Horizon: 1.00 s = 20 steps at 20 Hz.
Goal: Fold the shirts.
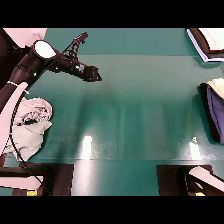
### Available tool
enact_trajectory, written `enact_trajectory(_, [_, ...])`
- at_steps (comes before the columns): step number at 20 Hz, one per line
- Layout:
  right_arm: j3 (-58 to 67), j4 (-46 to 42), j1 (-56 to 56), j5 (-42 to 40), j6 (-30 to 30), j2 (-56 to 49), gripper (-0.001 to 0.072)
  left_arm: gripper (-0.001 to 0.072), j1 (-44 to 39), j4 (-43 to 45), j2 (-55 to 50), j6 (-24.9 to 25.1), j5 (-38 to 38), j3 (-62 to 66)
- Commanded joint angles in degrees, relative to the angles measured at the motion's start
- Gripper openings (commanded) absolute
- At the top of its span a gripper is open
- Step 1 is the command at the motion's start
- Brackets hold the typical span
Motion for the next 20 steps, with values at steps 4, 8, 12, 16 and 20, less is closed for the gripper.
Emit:
enact_trajectory(4, [-14.1, -12.7, -6.0, 1.9, 0.1, 8.1, 0.0624, 0.0025, 0.0, 0.0, 0.0, 1.3, -2.6, 0.0])
enact_trajectory(8, [-14.3, -2.8, -2.6, -0.9, 1.0, 10.4, 0.0622, 0.0026, 0.0, 0.0, 0.0, 1.3, -3.2, 0.0])
enact_trajectory(12, [-14.3, 5.9, 11.1, -3.2, 1.0, 12.3, 0.0596, 0.0025, 0.0, -0.2, 0.0, 1.3, -4.7, 0.0])
enact_trajectory(16, [-14.3, 5.7, 27.0, -3.7, 0.9, 12.8, 0.0028, 0.0025, 0.0, -0.3, 0.0, 1.3, -3.3, 0.0])
enact_trajectory(20, [-14.3, 5.6, 37.2, -8.9, 0.9, 12.8, 0.0015, 0.0025, 0.0, -0.3, 0.0, 1.3, -2.4, 0.0])
